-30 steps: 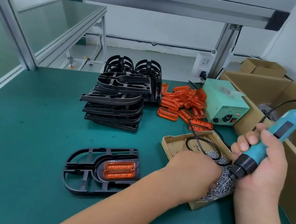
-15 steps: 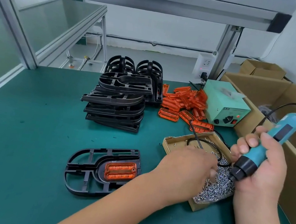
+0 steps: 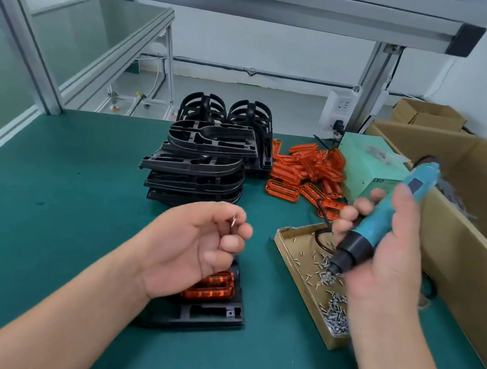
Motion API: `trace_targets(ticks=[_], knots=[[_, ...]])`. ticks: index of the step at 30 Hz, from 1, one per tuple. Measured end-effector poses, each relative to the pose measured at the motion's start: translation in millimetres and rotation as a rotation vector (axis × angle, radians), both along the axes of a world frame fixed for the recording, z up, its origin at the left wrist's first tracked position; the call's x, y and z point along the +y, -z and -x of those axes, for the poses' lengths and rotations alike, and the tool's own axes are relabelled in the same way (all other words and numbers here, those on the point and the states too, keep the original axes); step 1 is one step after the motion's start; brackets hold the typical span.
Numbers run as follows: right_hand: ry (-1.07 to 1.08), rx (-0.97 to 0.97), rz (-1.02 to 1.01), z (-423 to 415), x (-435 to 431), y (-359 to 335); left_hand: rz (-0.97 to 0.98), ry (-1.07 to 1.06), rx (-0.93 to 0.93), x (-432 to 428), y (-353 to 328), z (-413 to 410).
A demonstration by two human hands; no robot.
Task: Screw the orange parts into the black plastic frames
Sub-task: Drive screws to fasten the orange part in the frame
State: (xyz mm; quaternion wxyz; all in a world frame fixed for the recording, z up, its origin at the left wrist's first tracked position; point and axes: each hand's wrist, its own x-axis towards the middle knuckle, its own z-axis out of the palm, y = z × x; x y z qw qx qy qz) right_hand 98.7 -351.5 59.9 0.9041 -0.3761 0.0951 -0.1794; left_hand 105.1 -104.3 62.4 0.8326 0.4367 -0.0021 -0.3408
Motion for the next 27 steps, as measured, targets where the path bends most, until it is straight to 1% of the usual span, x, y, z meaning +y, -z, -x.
trace_targets(ticks=[2,6,9,13,15,23,27], knots=[[-0.048,0.024,-0.065,-6.5,23.5,-4.0,0.005,0.003,0.005,12.6,1.8,-1.1],[-0.069,0.046,-0.138,-23.2,65.5,-8.7,0.008,0.037,-0.031,27.6,7.3,-2.8],[-0.055,0.039,-0.173,-33.2,81.5,-11.5,-0.063,0.042,-0.100,33.8,9.8,-3.1],[0.000,0.007,-0.218,-36.6,85.8,-5.8,-0.232,0.013,-0.244,35.9,8.7,-1.8],[0.009,-0.002,-0.229,-35.9,85.2,-1.8,-0.287,0.007,-0.287,34.9,9.0,-1.0],[-0.031,-0.099,-0.279,-29.8,78.8,-2.6,-0.329,0.075,-0.302,27.6,15.3,6.2],[-0.044,-0.103,-0.248,-27.9,81.2,-2.6,-0.347,0.092,-0.311,26.3,18.1,7.1]])
